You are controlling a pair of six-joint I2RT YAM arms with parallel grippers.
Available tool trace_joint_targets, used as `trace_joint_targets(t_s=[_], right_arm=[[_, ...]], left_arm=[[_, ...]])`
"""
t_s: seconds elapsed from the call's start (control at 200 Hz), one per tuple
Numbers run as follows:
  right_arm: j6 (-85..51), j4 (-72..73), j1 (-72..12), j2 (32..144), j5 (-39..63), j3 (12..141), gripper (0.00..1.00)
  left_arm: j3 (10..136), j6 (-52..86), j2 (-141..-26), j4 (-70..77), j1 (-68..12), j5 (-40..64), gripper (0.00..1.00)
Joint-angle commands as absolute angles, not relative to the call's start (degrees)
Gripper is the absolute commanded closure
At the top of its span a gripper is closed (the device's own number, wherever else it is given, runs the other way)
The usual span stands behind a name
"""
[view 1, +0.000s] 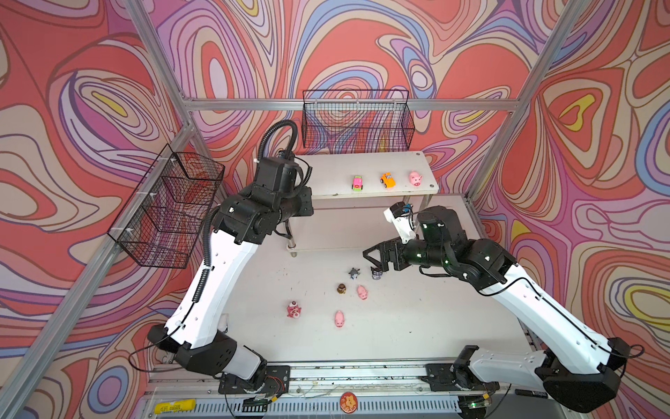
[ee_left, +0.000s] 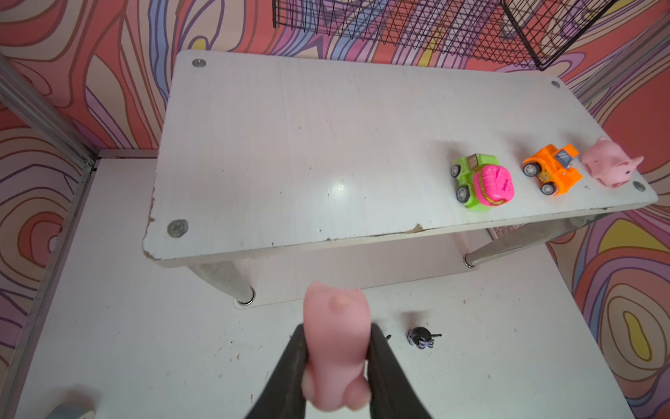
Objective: Organize plastic toys on shelves
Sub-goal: Place the plastic toy on the shelf.
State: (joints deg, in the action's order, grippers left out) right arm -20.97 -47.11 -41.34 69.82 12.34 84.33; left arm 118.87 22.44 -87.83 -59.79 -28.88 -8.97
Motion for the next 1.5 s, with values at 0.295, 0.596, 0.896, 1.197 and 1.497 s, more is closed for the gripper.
trace_joint_targets(t_s=[0.295, 0.596, 0.896, 1.197, 1.497], right_arm=[[-17.5, -42.7, -41.5, 72.2, 9.1, 88.9, 0.02], [-16.4, -43.1, -41.5, 69.8, 3.5, 87.6, 0.01], [-16.2, -42.7, -41.4, 67.2, 1.9, 85.0, 0.02], [-15.5, -43.2, -41.4, 65.3, 0.0, 83.8, 0.02], [-15.4, -44.4, -41.5, 64.8, -1.0, 83.2, 0.02]], left_arm=[[135.9, 21.1, -103.2, -62.7, -30.4, -9.5, 0.7], [139.7, 23.2, -107.9, -62.2, -31.0, -10.6, 0.7], [139.8, 24.3, -109.4, -61.5, -31.6, -14.5, 0.7], [140.3, 27.2, -110.6, -60.1, -32.0, -15.7, 0.69], [143.5, 27.9, -112.8, -61.1, -32.8, -16.8, 0.65]])
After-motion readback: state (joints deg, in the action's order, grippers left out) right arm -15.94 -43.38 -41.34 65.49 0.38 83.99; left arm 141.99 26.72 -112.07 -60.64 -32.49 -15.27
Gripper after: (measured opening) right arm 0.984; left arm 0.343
